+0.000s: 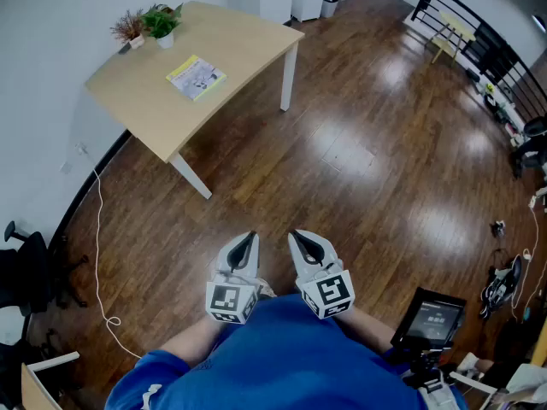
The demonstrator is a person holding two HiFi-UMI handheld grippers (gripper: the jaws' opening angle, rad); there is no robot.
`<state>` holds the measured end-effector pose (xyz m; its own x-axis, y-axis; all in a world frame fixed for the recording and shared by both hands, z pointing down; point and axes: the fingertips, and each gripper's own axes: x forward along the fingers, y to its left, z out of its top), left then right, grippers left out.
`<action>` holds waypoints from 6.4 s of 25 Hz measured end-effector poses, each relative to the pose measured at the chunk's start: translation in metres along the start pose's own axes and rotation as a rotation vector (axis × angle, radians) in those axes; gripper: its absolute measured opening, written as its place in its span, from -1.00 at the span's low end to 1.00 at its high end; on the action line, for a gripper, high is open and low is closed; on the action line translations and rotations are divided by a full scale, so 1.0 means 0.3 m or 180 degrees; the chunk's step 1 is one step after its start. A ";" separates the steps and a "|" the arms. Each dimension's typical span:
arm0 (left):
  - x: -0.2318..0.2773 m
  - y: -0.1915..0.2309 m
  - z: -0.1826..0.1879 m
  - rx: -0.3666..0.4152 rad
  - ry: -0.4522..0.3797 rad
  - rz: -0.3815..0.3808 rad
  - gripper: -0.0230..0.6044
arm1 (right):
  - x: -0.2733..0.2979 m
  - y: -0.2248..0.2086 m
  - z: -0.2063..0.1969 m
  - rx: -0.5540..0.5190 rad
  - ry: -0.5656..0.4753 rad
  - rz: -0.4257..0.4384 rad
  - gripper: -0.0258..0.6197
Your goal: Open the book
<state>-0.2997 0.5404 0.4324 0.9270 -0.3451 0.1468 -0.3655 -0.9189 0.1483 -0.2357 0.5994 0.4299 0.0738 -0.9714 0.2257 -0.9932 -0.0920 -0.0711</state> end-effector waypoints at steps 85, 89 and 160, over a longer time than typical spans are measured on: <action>1.359 0.657 0.298 -0.0347 -0.0240 0.2499 -0.91 | 1.359 -0.978 0.378 -0.0406 0.0046 0.2419 -0.91; 1.382 0.673 0.304 -0.0366 -0.0235 0.2622 -0.91 | 1.395 -1.005 0.374 -0.0369 0.0075 0.2478 -0.91; 1.730 1.965 0.166 -0.0790 0.0815 0.2657 -0.91 | 2.804 -0.813 0.284 -0.0156 0.1206 0.2278 -0.91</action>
<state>-0.0298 -0.1898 0.5474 0.3166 -0.8000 0.5097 -0.9452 -0.3114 0.0984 0.0764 -0.2141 0.5543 -0.6076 -0.6503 0.4559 -0.7917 0.5419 -0.2821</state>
